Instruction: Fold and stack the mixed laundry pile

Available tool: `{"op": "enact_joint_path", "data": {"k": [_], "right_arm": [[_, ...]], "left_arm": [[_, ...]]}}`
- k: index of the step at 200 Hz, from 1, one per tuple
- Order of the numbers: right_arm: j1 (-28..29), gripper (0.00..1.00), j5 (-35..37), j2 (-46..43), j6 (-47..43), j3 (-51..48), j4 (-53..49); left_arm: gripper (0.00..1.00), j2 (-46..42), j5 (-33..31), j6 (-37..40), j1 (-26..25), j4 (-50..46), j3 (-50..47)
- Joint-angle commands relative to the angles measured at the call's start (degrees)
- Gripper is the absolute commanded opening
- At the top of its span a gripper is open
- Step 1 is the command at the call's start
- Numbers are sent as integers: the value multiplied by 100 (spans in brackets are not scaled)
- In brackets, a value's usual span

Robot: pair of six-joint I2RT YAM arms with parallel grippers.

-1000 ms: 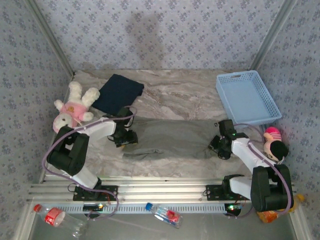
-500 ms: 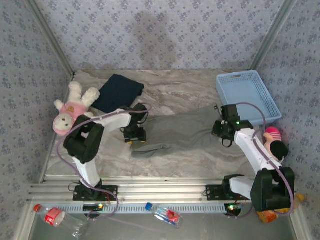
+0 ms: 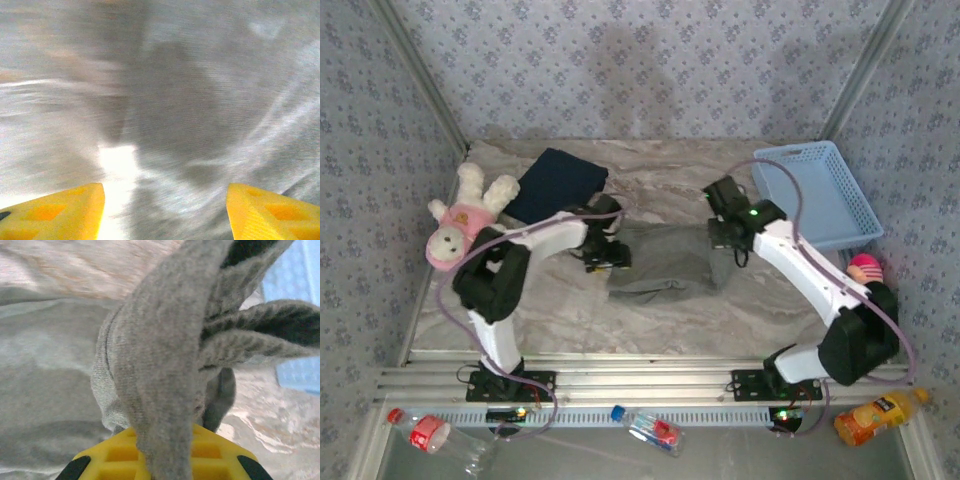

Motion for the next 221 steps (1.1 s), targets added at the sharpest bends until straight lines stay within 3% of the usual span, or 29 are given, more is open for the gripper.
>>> {"op": "enact_joint_path", "data": {"k": [1, 43, 49, 59, 79, 100, 125, 166, 176, 202, 221], "right_arm": [[718, 0, 156, 538, 133, 715, -241], [2532, 2, -348, 2450, 35, 2146, -453], [2748, 11, -523, 2766, -24, 2407, -528], [3042, 39, -836, 3265, -121, 2877, -741], [3376, 54, -1201, 3726, -138, 3416, -1122], [3258, 63, -1490, 3296, -34, 3116, -640], [2775, 64, -1875, 2695, 208, 2615, -240], [2044, 64, -1560, 1898, 788, 1577, 14], [1818, 64, -1588, 1701, 1034, 1248, 159], [1438, 65, -1568, 1177, 1505, 487, 595], [1235, 66, -1531, 885, 1595, 175, 712]], "left_arm": [[67, -953, -62, 139, 768, -315, -618], [71, -1939, 2, 264, 2007, -206, -1800], [71, -1987, 54, 224, 2063, -175, -1937], [71, -2007, 118, 168, 2080, -173, -2098], [71, -2115, 97, 33, 2080, 69, -2354], [70, -2343, -21, -3, 2089, 87, -2500], [70, -2433, -157, 131, 2089, -106, -2384], [67, -2570, -472, 337, 2148, -368, -2294], [63, -2541, -479, 387, 2180, -331, -2332], [40, -2255, -386, 530, 2175, -172, -2423], [34, -2061, -216, 586, 2121, 89, -2494]]}}
